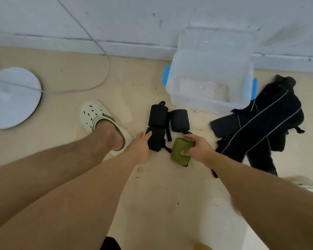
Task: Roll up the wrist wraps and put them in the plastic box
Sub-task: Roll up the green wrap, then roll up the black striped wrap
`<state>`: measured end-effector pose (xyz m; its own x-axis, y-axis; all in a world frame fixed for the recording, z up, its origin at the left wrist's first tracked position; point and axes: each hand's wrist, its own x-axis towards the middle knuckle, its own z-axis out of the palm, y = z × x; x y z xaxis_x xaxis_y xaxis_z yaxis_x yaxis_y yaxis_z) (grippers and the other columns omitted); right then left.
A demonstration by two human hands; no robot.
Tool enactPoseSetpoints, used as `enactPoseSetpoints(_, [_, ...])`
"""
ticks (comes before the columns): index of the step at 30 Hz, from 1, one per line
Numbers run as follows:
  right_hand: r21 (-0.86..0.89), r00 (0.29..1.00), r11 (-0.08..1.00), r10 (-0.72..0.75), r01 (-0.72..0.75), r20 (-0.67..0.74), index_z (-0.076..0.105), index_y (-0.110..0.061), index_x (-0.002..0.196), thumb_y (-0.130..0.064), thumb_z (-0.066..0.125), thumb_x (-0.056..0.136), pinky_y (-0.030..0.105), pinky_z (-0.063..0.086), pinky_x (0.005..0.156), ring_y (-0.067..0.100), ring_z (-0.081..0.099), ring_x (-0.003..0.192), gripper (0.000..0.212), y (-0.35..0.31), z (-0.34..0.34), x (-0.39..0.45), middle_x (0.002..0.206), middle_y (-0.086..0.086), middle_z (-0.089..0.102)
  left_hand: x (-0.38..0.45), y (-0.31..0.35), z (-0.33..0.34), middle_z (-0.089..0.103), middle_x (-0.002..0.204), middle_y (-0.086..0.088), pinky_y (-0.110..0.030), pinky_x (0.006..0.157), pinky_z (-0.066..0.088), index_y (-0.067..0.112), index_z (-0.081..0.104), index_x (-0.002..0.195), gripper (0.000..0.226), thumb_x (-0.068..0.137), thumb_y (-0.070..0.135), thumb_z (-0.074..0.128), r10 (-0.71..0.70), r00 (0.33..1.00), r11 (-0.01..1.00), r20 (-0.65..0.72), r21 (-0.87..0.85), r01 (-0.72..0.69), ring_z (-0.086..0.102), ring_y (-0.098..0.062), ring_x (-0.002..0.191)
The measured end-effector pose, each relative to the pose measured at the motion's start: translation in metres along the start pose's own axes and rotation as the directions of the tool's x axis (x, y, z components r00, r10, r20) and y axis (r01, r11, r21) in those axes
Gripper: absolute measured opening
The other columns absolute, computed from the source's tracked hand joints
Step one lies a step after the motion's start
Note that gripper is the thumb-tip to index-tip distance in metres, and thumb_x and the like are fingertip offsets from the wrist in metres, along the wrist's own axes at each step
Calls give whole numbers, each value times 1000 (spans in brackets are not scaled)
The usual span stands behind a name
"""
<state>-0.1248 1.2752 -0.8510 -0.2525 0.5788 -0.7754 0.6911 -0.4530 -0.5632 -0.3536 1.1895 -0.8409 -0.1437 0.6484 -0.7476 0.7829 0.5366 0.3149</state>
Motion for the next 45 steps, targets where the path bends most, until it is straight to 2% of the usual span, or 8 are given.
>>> enactPoseSetpoints(7, [214, 987, 976, 3, 31, -160, 36, -27, 156, 3, 77, 88, 14, 44, 66, 18, 52, 110, 85, 8, -2, 12, 147, 1, 49, 9, 23, 22, 32, 155, -11, -44, 103, 50, 24, 22, 163, 82, 95, -2, 58, -15, 983, 999, -181, 32, 21, 56, -34, 123])
enactPoseSetpoints(12, [289, 992, 957, 41, -4, -121, 16, -31, 164, 8, 72, 90, 36, 50, 102, 26, 50, 135, 101, 1, 4, 21, 158, 6, 40, 15, 29, 22, 40, 136, -14, -47, 90, 55, 23, 30, 158, 79, 91, -9, 57, -31, 973, 996, -227, 70, 48, 58, -34, 104])
enactPoseSetpoints(19, [345, 993, 939, 40, 1, -111, 26, -25, 163, 13, 69, 89, 45, 49, 110, 26, 53, 133, 95, -8, 9, 32, 154, 6, 46, 16, 34, 17, 42, 136, -14, -43, 89, 55, 23, 31, 156, 82, 87, -15, 55, -12, 967, 993, -256, 112, 42, 56, -31, 107])
enactPoseSetpoints(29, [288, 992, 956, -27, 63, -126, 56, -24, 145, 10, 70, 88, 31, 52, 90, 23, 64, 114, 68, -22, 22, 33, 124, -1, 68, 17, 32, 17, 38, 146, -14, -40, 92, 52, 20, 23, 159, 82, 93, 9, 70, -49, 959, 994, -281, 77, 73, 56, -32, 117])
enactPoseSetpoints(35, [253, 990, 967, -5, 41, -143, 61, -22, 141, -1, 77, 89, 41, 57, 100, 19, 63, 111, 58, -21, 19, 27, 121, -7, 66, 13, 47, 18, 35, 151, -10, -40, 91, 49, 20, 24, 157, 81, 93, 17, 73, -90, 943, 991, -321, 67, 117, 47, -30, 127])
enactPoseSetpoints(38, [223, 988, 974, -9, 44, -155, 60, -17, 142, -5, 79, 89, 42, 55, 103, 19, 61, 109, 57, -23, 13, 20, 126, -5, 63, 9, 60, 16, 24, 163, -10, -41, 105, 45, 19, 19, 160, 90, 89, 17, 75, -71, 939, 991, -335, 84, 105, 35, -30, 143])
enactPoseSetpoints(42, [148, 964, 988, 1, 39, -264, 45, -17, 154, -18, 80, 90, 40, 51, 106, 25, 57, 127, 73, -23, 0, 13, 146, 2, 54, 4, 91, 17, 19, 168, -10, -42, 123, 30, 17, 22, 161, 88, 91, 19, 75, 0, 935, 1000, -354, 11, 4, 23, -29, 154])
enactPoseSetpoints(45, [178, 883, 982, 34, 57, -469, 50, -23, 148, -21, 75, 93, 36, 55, 90, 18, 59, 113, 60, -12, -17, 6, 142, -1, 57, 0, 116, 21, 22, 167, -6, -39, 121, 34, 17, 24, 161, 80, 95, 18, 70, 99, 925, 994, -366, -9, -110, 27, -26, 152])
